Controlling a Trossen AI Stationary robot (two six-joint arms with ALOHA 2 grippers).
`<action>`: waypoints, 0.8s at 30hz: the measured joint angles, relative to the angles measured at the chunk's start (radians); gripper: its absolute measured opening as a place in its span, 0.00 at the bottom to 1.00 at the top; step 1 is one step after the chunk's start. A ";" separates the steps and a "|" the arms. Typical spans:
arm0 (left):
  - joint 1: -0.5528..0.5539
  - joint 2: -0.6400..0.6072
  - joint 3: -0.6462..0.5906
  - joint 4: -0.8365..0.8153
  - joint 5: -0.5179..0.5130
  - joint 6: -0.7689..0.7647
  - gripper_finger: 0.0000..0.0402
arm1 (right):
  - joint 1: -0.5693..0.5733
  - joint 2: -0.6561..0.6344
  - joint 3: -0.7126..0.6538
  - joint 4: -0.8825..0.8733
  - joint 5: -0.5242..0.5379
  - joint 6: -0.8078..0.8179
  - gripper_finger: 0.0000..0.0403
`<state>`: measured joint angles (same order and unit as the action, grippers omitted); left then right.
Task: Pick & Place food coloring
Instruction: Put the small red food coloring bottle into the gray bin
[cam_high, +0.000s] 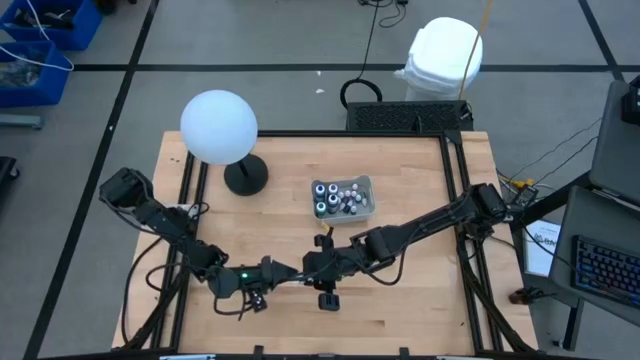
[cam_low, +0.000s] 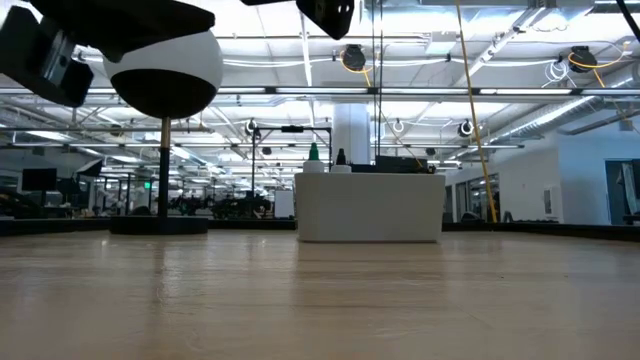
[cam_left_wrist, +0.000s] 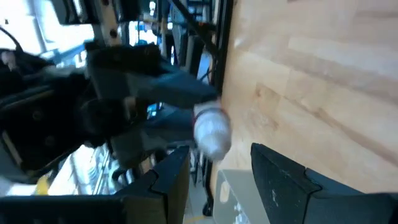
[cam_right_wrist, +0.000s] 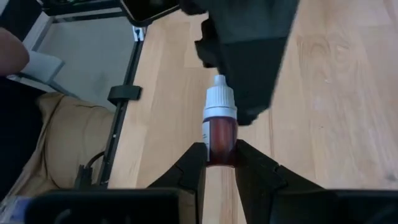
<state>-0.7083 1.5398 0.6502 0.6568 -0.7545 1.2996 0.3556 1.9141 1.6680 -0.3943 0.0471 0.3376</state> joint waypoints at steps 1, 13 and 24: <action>0.004 0.000 0.000 0.002 0.023 0.000 0.44 | -0.002 0.000 0.000 0.001 0.000 0.002 0.15; 0.028 0.000 0.000 0.008 0.100 0.016 0.43 | -0.022 0.000 0.000 -0.006 0.000 0.010 0.15; 0.038 -0.001 -0.001 0.008 0.080 0.015 0.18 | -0.023 0.002 0.000 -0.014 0.000 0.017 0.15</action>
<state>-0.6701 1.5387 0.6495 0.6648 -0.6747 1.3144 0.3328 1.9160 1.6680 -0.4087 0.0471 0.3541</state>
